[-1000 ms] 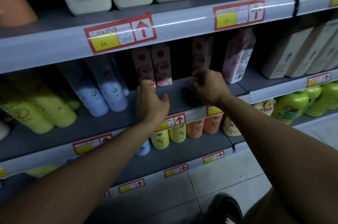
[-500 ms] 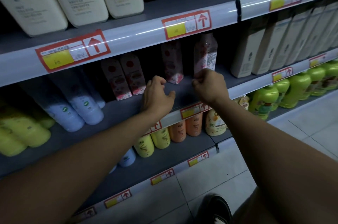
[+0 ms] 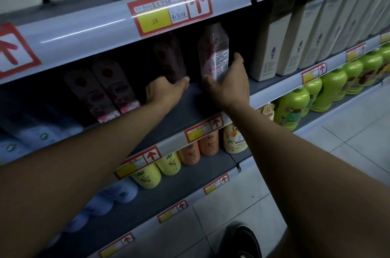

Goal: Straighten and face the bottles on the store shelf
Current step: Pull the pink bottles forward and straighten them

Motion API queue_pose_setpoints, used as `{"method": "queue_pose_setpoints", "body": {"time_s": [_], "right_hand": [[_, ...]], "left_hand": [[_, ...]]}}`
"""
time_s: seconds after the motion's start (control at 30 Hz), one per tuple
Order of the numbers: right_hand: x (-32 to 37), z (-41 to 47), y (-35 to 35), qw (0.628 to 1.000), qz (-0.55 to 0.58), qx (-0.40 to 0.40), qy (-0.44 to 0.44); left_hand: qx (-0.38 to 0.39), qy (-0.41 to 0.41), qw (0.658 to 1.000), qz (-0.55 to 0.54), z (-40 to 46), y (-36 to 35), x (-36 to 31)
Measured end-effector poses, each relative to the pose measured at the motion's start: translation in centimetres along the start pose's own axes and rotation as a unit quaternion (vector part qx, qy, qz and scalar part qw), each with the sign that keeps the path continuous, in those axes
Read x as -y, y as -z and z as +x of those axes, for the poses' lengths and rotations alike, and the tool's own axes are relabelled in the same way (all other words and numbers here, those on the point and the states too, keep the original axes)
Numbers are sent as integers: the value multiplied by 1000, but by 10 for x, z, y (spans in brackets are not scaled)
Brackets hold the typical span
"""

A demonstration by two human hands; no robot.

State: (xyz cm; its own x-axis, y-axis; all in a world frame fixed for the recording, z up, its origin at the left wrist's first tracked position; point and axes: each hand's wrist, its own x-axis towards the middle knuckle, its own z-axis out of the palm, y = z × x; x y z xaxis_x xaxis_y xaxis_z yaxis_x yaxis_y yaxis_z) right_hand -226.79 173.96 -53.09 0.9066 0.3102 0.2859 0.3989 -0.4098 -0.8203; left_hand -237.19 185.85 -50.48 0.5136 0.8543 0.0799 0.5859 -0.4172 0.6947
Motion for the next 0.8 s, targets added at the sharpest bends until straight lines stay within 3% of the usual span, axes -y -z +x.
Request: {"method": "queue_pose_setpoints", "body": {"time_s": [0.23, 0.4, 0.8], "right_hand": [[2, 9, -14, 1000, 25, -3, 3], [5, 9, -14, 1000, 15, -4, 5], [14, -10, 4, 999, -3, 39, 8]], "left_hand": [[44, 63, 995, -62, 22, -10, -2], [26, 70, 995, -64, 25, -8, 5], [-66, -53, 995, -53, -9, 11, 16]]}}
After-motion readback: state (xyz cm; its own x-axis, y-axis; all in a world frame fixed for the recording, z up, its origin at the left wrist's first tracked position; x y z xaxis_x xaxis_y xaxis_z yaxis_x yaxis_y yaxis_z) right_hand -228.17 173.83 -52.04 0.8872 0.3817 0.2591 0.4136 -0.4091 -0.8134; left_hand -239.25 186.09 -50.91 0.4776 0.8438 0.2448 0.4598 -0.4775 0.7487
